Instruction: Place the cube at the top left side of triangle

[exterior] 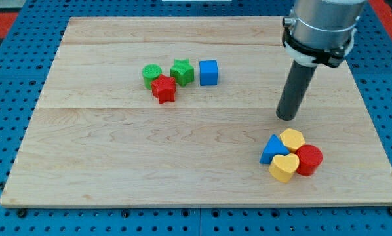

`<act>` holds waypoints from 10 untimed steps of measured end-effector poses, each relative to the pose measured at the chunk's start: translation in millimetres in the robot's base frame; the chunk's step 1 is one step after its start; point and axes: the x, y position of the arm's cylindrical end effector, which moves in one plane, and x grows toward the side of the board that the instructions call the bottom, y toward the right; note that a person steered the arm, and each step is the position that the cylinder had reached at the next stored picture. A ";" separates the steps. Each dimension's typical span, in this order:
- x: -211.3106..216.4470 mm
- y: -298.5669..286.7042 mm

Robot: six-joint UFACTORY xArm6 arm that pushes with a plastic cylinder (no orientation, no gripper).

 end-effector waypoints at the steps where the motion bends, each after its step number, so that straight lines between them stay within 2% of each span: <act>1: -16.7 -5.8; 3: -43.2 -14.6; 4: -62.0 -41.0; 6: -128.4 -77.7; 7: -148.7 -105.7; 10: -153.9 -107.5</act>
